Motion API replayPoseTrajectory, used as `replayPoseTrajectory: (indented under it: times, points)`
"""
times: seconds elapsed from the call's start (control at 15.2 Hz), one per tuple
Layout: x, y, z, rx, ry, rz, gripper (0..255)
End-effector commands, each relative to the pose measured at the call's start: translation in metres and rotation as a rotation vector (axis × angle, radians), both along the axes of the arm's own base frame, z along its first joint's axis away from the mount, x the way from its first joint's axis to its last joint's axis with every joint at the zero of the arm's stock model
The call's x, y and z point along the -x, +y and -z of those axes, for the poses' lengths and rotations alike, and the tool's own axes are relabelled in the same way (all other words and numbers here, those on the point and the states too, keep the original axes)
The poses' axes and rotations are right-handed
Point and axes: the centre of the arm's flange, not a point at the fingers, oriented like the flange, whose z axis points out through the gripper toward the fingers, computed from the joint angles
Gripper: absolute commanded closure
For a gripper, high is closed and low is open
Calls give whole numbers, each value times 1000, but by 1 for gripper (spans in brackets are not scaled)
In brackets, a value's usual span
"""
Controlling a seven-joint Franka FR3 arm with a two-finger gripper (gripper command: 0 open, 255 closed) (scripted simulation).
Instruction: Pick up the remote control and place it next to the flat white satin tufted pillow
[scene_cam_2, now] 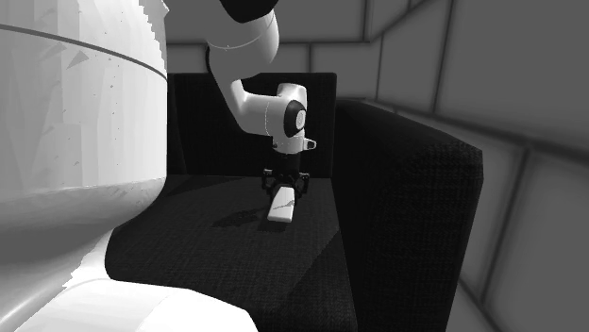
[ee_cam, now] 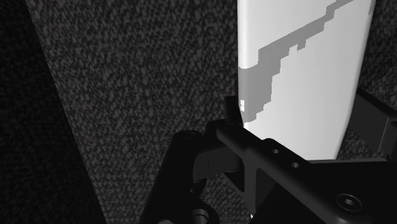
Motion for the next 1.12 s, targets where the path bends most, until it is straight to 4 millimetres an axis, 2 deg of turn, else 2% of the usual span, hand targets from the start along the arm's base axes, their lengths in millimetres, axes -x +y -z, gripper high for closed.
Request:
replayPoseTrajectory:
  times: [0.0,0.33,1.06]
  points:
    - [0,0,0,0,0,0,255]
    - [0,0,0,0,0,0,255]
    - [0,0,-58,0,0,0,255]
